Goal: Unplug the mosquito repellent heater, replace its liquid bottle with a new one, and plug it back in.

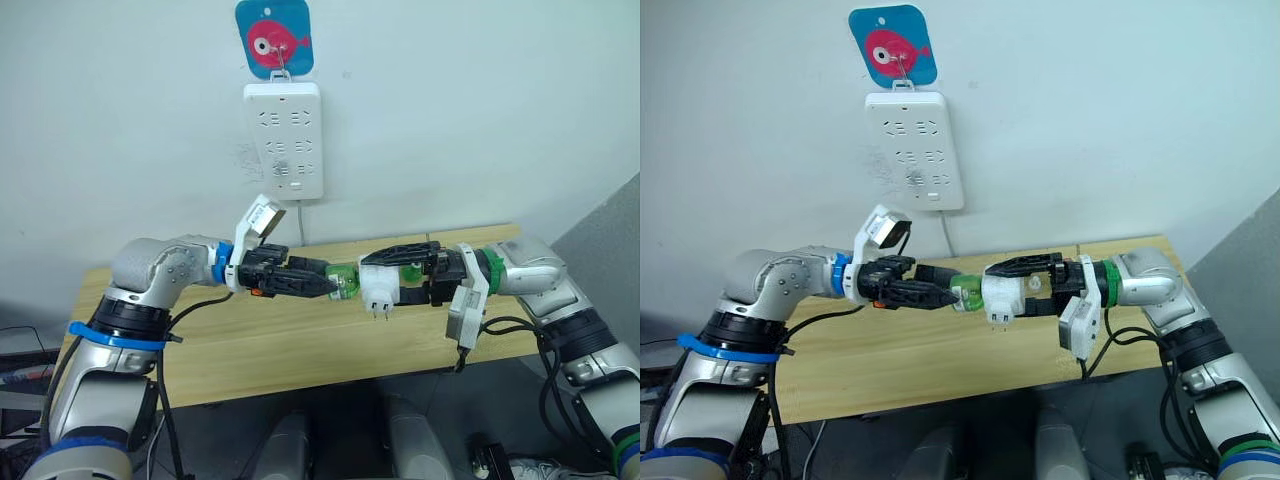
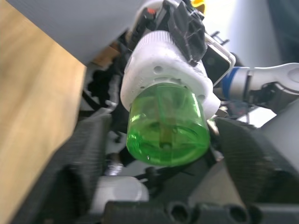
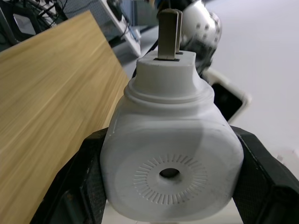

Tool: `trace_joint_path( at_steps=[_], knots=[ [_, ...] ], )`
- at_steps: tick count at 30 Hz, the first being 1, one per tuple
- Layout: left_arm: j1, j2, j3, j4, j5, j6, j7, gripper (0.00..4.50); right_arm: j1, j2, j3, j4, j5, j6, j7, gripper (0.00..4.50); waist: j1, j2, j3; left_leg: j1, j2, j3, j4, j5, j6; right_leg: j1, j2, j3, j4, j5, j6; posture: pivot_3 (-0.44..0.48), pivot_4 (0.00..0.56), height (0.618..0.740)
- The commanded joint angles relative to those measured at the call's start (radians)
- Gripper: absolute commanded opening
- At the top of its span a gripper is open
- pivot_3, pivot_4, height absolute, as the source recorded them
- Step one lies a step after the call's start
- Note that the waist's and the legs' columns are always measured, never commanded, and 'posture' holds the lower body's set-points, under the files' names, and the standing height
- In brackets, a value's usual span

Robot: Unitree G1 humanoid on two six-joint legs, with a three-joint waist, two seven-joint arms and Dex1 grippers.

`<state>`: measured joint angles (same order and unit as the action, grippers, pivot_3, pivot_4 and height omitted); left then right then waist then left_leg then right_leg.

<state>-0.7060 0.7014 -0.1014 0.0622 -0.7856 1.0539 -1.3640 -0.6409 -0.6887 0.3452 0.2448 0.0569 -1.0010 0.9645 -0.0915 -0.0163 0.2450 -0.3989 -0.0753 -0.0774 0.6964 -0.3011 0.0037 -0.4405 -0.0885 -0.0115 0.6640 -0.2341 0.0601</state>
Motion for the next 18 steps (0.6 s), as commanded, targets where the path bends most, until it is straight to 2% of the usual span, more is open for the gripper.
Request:
trace_joint_path(
  at_steps=[1, 2, 5, 8, 12, 15, 18],
  knots=[
    [0.048, 0.075, 0.027, -0.124, 0.086, -0.181, -0.023, 4.50, 0.056, -0.028, -0.039, -0.067, 0.119, 0.366, 0.009, 2.99, 0.003, 0.000, 0.000, 0.000, 0.000, 0.000, 0.000, 0.000, 0.000, 0.000, -0.001, 0.000, 0.000, 0.000, 0.000, -0.141, 0.204, 0.740],
    [0.088, 0.080, 0.024, -0.155, 0.152, -0.305, -0.009, 4.50, 0.078, -0.035, -0.052, -0.108, 0.160, 0.528, -0.005, 2.99, 0.004, 0.001, -0.001, 0.000, 0.000, 0.000, 0.000, 0.000, 0.000, 0.000, -0.002, 0.000, 0.000, 0.000, -0.001, -0.141, 0.204, 0.740],
    [0.185, 0.024, 0.022, -0.212, 0.371, -0.663, 0.151, 4.50, 0.123, -0.060, -0.103, -0.280, 0.397, 1.197, -0.105, 2.99, 0.012, 0.004, -0.003, -0.001, 0.001, -0.001, -0.001, 0.000, 0.000, 0.000, -0.004, 0.001, -0.001, 0.001, -0.002, -0.126, 0.200, 0.740],
    [0.259, -0.039, 0.002, -0.240, 0.542, -0.899, 0.299, 4.50, 0.084, -0.008, -0.228, -0.358, 0.692, 1.732, -0.318, 2.99, 0.018, 0.004, -0.003, -0.002, 0.002, 0.000, 0.000, 0.000, 0.000, 0.000, -0.004, 0.001, -0.002, 0.003, -0.004, -0.115, 0.199, 0.740],
    [0.264, -0.119, -0.058, -0.226, 0.759, -1.098, 0.487, 4.50, 0.022, 0.083, -0.355, -0.373, 0.891, 2.139, -0.522, 2.99, 0.036, 0.004, -0.003, -0.001, 0.002, 0.000, 0.000, 0.000, 0.000, 0.000, -0.003, 0.001, -0.002, 0.003, -0.005, -0.116, 0.202, 0.740],
    [0.237, -0.153, -0.119, -0.194, 0.873, -1.153, 0.550, 4.50, -0.014, 0.141, -0.416, -0.376, 0.946, 2.294, -0.610, 2.99, 0.044, 0.004, -0.003, -0.002, 0.002, 0.001, 0.000, 0.000, 0.000, 0.000, -0.003, 0.002, -0.001, 0.004, -0.004, -0.119, 0.205, 0.740],
    [0.212, -0.168, -0.169, -0.165, 0.934, -1.157, 0.562, 4.50, -0.044, 0.199, -0.480, -0.369, 0.977, 2.399, -0.694, 2.99, 0.051, 0.004, -0.003, -0.002, 0.001, 0.001, 0.000, 0.000, 0.000, -0.001, -0.004, 0.002, -0.002, 0.005, -0.001, -0.119, 0.205, 0.740]
  ],
)
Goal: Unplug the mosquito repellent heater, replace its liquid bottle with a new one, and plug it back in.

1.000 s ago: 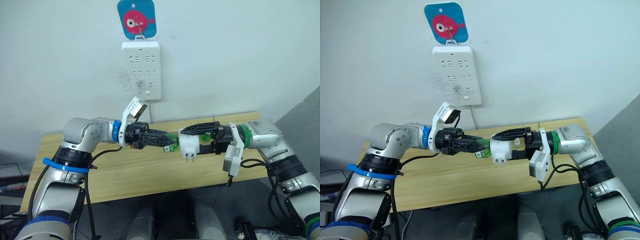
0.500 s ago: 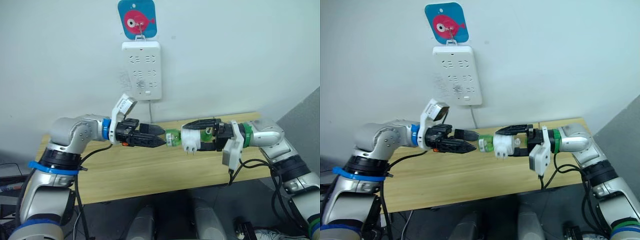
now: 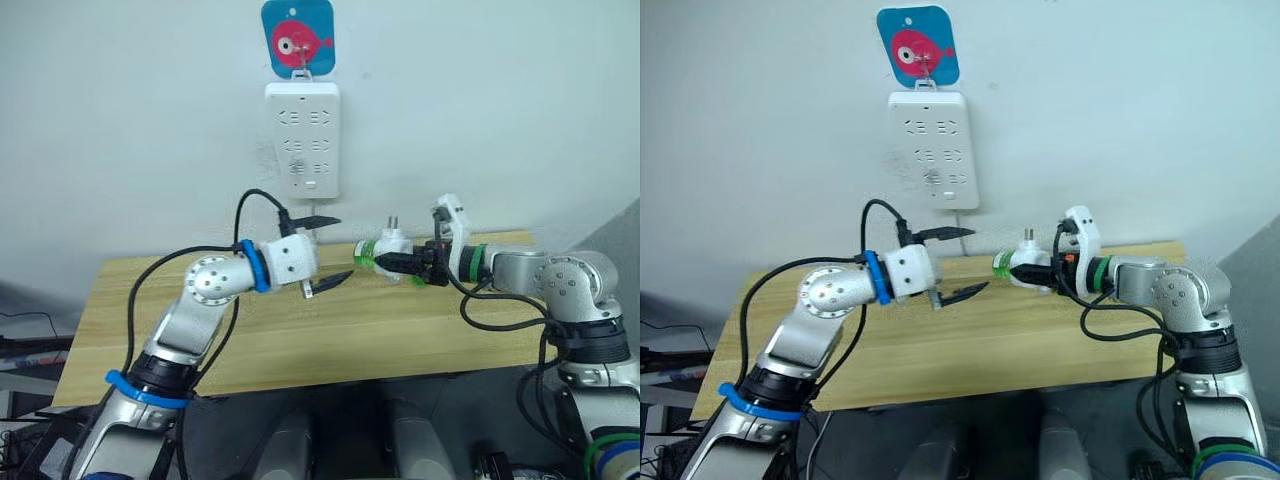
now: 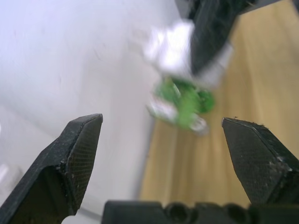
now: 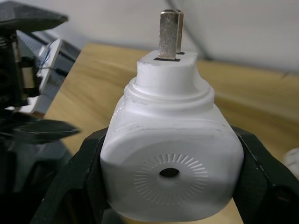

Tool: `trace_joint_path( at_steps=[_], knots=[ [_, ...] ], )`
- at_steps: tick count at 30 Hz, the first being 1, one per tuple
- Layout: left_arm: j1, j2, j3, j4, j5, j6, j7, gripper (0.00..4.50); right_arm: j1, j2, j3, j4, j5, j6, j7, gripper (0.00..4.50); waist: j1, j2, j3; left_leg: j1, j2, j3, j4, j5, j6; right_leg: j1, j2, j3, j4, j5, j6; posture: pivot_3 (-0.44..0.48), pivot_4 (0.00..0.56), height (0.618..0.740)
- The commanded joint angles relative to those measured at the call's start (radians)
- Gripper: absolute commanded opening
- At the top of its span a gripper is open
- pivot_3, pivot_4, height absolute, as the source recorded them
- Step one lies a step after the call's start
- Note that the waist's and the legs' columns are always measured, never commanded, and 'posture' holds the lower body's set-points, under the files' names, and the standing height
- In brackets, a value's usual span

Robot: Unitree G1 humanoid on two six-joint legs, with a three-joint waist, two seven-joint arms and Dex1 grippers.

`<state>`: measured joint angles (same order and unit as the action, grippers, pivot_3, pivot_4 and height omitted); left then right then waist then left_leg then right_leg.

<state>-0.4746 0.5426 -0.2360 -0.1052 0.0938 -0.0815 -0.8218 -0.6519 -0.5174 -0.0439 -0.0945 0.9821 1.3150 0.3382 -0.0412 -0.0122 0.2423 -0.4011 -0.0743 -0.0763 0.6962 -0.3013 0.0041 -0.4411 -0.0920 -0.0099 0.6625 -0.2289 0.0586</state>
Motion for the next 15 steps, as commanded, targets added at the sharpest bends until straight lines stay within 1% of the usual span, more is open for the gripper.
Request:
trace_joint_path(
  at_steps=[1, 4, 8, 12, 15],
  knots=[
    [-0.024, -0.013, -0.047, 0.005, 0.065, -0.019, 0.018, 4.50, -0.041, 0.044, -0.110, -0.029, 0.057, 0.107, -0.090, 2.99, 0.001, 0.000, 0.000, 0.000, 0.000, 0.000, 0.000, 0.000, 0.000, 0.000, 0.000, 0.000, 0.000, 0.000, 0.000, -0.119, 0.205, 0.740],
    [-0.028, -0.046, -0.075, 0.001, 0.098, 0.035, 0.036, 4.50, -0.058, 0.097, -0.173, -0.036, 0.075, 0.188, -0.151, 2.99, 0.000, 0.000, 0.000, 0.000, 0.000, 0.001, 0.000, 0.000, 0.000, 0.000, 0.000, -0.001, 0.001, 0.000, 0.001, -0.130, 0.209, 0.740],
    [-0.015, -0.073, -0.098, -0.026, 0.112, 0.083, 0.038, 4.50, -0.068, 0.152, -0.232, -0.069, 0.089, 0.277, -0.195, 2.99, -0.005, 0.000, 0.000, 0.000, 0.000, 0.001, 0.000, 0.000, 0.000, 0.000, 0.000, -0.001, 0.002, 0.000, 0.001, -0.140, 0.212, 0.740],
    [-0.029, -0.086, -0.110, -0.009, 0.148, 0.098, 0.057, 4.50, -0.067, 0.175, -0.246, -0.087, 0.131, 0.299, -0.226, 2.99, -0.012, 0.000, 0.000, 0.000, 0.000, 0.001, 0.000, 0.000, 0.000, 0.000, 0.000, -0.001, 0.002, 0.000, 0.001, -0.143, 0.218, 0.740],
    [-0.047, -0.096, -0.131, 0.015, 0.183, 0.078, 0.076, 4.50, -0.060, 0.176, -0.236, -0.093, 0.169, 0.299, -0.253, 2.99, -0.014, 0.000, 0.000, 0.000, 0.000, 0.001, 0.000, 0.000, 0.000, 0.000, 0.001, -0.001, 0.002, 0.000, 0.001, -0.142, 0.216, 0.740]
  ],
)
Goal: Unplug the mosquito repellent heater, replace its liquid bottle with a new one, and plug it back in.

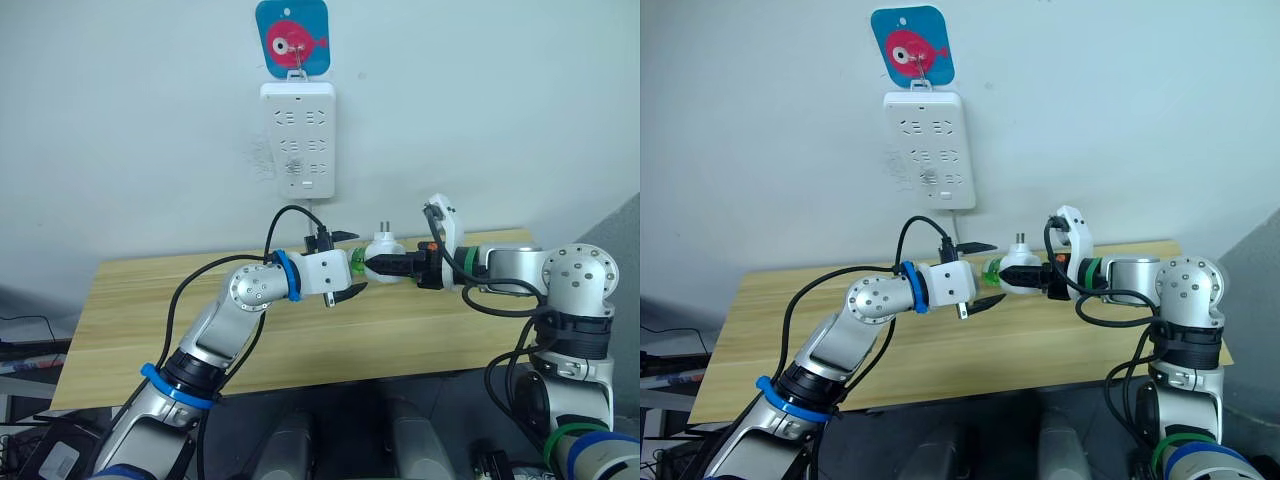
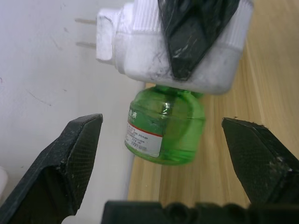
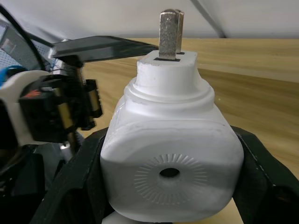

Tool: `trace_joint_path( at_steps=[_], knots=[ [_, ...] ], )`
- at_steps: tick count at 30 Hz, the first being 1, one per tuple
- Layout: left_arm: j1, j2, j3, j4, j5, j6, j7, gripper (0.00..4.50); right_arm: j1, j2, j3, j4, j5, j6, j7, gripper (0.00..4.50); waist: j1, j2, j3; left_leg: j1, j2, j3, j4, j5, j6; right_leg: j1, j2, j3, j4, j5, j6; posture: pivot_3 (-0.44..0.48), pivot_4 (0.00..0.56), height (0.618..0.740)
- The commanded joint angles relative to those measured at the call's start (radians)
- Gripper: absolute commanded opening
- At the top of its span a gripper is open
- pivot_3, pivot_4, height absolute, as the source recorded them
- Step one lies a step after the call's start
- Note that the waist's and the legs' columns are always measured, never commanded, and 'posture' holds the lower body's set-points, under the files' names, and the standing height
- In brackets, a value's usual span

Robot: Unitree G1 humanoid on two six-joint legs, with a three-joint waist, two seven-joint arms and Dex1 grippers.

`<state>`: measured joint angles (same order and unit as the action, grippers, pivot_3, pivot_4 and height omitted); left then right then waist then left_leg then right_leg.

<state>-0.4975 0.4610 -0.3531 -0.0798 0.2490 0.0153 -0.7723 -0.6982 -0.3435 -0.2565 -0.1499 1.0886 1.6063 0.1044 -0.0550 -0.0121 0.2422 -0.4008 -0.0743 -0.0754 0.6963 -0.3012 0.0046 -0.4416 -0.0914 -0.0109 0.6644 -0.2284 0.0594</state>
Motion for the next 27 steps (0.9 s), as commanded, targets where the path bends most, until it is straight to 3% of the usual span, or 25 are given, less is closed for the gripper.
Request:
trace_joint_path(
  at_steps=[1, 9, 13, 15, 18, 23, 27],
  knots=[
    [-0.028, -0.017, -0.017, -0.007, 0.033, -0.021, 0.028, 4.31, -0.014, 0.000, -0.020, -0.039, 0.068, 0.008, -0.025, 2.99, 0.000, 0.000, 0.000, 0.000, 0.000, 0.000, 0.000, 0.000, 0.000, 0.000, 0.000, 0.000, 0.000, 0.000, 0.000, -0.145, 0.218, 0.740],
    [-0.014, -0.030, -0.024, -0.024, 0.036, 0.011, 0.020, 2.29, -0.010, 0.001, -0.019, -0.020, 0.123, 0.008, -0.081, 2.99, -0.003, 0.000, 0.000, 0.000, 0.000, 0.000, 0.000, 0.000, 0.000, 0.000, 0.000, 0.000, 0.000, 0.000, 0.000, -0.140, 0.218, 0.740],
    [-0.022, -0.036, -0.016, -0.017, 0.039, 0.004, 0.030, 2.29, -0.021, 0.018, -0.019, -0.017, 0.135, 0.008, -0.096, 2.99, -0.003, 0.000, 0.000, 0.000, 0.000, 0.000, 0.000, 0.000, 0.000, 0.000, 0.000, 0.000, 0.000, 0.000, 0.000, -0.138, 0.215, 0.740],
    [-0.026, -0.037, -0.009, -0.009, 0.041, -0.004, 0.041, 2.29, -0.019, 0.031, -0.028, -0.022, 0.144, 0.008, -0.096, 3.74, -0.003, 0.000, 0.000, 0.000, 0.000, 0.000, 0.000, 0.000, 0.000, 0.000, 0.000, 0.000, 0.000, 0.000, 0.000, -0.135, 0.210, 0.740],
    [-0.033, -0.036, -0.004, 0.009, 0.039, -0.014, 0.047, 2.29, -0.013, 0.040, -0.036, -0.041, 0.135, -0.003, -0.090, 4.50, -0.003, 0.000, 0.000, 0.000, 0.000, 0.000, 0.000, 0.000, 0.000, 0.000, 0.000, 0.000, 0.000, 0.000, 0.000, -0.135, 0.209, 0.740],
    [0.006, -0.040, 0.024, 0.043, 0.004, 0.006, 0.056, 2.29, 0.049, -0.072, 0.027, -0.199, 0.023, -0.169, 0.024, 4.50, -0.002, 0.000, 0.000, 0.000, 0.000, 0.000, 0.000, 0.000, 0.000, 0.000, 0.001, -0.001, 0.000, 0.000, 0.000, -0.133, 0.200, 0.740],
    [0.093, -0.155, 0.134, 0.034, -0.189, 0.090, 0.090, 2.29, 0.200, -0.151, 0.105, -0.399, -0.141, -0.457, 0.177, 4.50, -0.002, 0.000, -0.001, 0.000, 0.000, 0.000, 0.000, 0.000, 0.001, 0.000, 0.001, -0.001, 0.000, 0.000, 0.001, -0.127, 0.187, 0.740]
  ],
)
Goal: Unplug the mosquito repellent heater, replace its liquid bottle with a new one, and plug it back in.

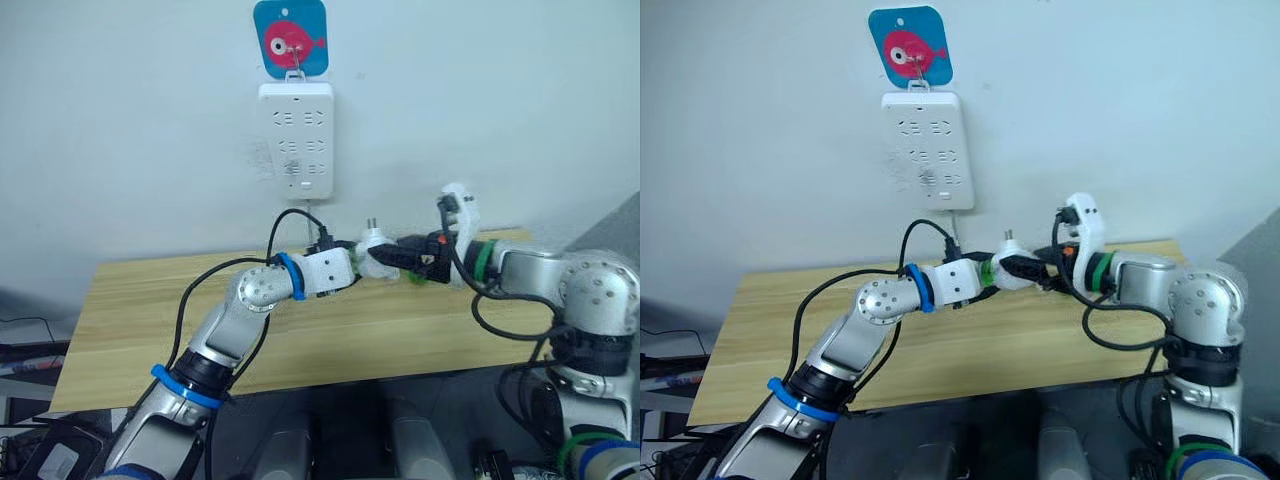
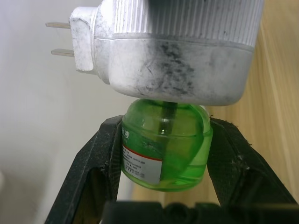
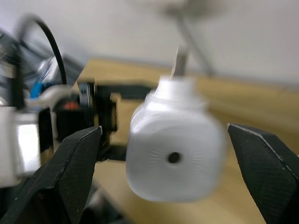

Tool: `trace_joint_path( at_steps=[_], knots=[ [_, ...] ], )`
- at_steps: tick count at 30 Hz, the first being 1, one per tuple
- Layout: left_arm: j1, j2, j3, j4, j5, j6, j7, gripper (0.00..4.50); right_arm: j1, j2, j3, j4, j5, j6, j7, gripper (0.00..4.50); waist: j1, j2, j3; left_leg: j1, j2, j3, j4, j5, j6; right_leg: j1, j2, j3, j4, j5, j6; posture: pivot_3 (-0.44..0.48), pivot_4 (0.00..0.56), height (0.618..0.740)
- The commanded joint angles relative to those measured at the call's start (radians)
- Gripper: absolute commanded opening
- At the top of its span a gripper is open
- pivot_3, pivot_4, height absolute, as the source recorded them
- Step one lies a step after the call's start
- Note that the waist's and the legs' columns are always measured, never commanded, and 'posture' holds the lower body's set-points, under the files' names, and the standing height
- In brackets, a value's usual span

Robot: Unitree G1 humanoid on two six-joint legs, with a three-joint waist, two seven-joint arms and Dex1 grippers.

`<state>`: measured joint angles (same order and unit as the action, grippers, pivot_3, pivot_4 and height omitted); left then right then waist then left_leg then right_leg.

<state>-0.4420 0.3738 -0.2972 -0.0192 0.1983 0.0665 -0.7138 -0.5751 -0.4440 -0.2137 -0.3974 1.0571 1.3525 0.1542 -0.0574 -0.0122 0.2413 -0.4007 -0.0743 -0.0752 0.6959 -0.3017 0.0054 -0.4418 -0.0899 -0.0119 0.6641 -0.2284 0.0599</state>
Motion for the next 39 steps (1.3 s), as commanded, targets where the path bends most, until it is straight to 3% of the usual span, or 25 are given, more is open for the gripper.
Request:
trace_joint_path(
  at_steps=[1, 3, 9, 20, 30, 33, 36, 39],
  knots=[
    [0.055, -0.105, 0.107, -0.031, -0.183, 0.050, 0.049, 2.29, 0.126, -0.095, 0.121, -0.197, -0.185, -0.298, 0.198, 4.50, 0.001, 0.000, 0.000, 0.000, 0.000, 0.000, 0.000, 0.000, 0.000, 0.000, 0.000, 0.000, 0.000, 0.000, 0.000, -0.128, 0.186, 0.740],
    [0.083, -0.181, 0.166, -0.042, -0.258, 0.092, 0.104, 2.29, 0.213, -0.118, 0.179, -0.232, -0.263, -0.411, 0.259, 4.50, 0.004, -0.002, -0.003, 0.000, -0.001, 0.000, 0.001, 0.000, 0.000, 0.000, 0.000, 0.000, 0.000, 0.000, 0.001, -0.132, 0.179, 0.740],
    [0.144, -0.272, 0.188, -0.074, -0.313, 0.035, 0.173, 2.29, 0.366, 0.043, 0.238, -0.217, -0.370, -0.616, 0.217, 4.50, 0.000, -0.004, -0.029, 0.002, 0.000, 0.003, 0.001, 0.000, 0.000, 0.001, 0.000, 0.002, 0.000, 0.001, 0.001, -0.146, 0.158, 0.740],
    [0.135, -0.275, 0.137, -0.108, -0.348, 0.052, 0.151, 2.29, 0.238, 0.204, 0.260, -0.141, -0.415, -0.656, 0.147, 4.50, 0.001, -0.003, -0.061, 0.003, -0.001, 0.001, 0.000, 0.000, 0.000, 0.002, 0.002, 0.001, -0.001, 0.001, 0.001, -0.137, 0.136, 0.740],
    [0.134, -0.284, 0.122, -0.134, -0.359, 0.075, 0.174, 2.29, 0.226, 0.247, 0.293, -0.069, -0.501, -0.710, 0.145, 4.50, 0.001, -0.002, -0.083, 0.003, -0.001, 0.001, 0.000, 0.000, 0.000, 0.001, 0.002, 0.002, -0.001, 0.001, 0.001, -0.120, 0.120, 0.740],
    [0.133, -0.296, 0.121, -0.139, -0.368, 0.086, 0.188, 2.29, 0.222, 0.270, 0.286, -0.065, -0.507, -0.723, 0.133, 3.90, 0.001, -0.002, -0.086, 0.003, -0.001, 0.001, 0.000, 0.000, 0.000, 0.002, 0.002, 0.002, -0.001, 0.001, 0.001, -0.126, 0.120, 0.740],
    [0.133, -0.296, 0.110, -0.135, -0.362, 0.083, 0.188, 2.29, 0.221, 0.278, 0.283, -0.064, -0.525, -0.738, 0.128, 2.97, 0.001, -0.002, -0.087, 0.003, -0.001, 0.001, 0.001, 0.000, 0.000, 0.002, 0.002, 0.002, -0.001, 0.001, 0.001, -0.130, 0.122, 0.740],
    [0.132, -0.302, 0.108, -0.127, -0.362, 0.086, 0.196, 2.29, 0.220, 0.283, 0.278, -0.063, -0.539, -0.750, 0.125, 2.98, 0.001, -0.001, -0.088, 0.003, -0.001, 0.001, 0.000, 0.000, 0.000, 0.002, 0.003, 0.002, 0.000, 0.001, 0.001, -0.135, 0.127, 0.740]
  ],
)
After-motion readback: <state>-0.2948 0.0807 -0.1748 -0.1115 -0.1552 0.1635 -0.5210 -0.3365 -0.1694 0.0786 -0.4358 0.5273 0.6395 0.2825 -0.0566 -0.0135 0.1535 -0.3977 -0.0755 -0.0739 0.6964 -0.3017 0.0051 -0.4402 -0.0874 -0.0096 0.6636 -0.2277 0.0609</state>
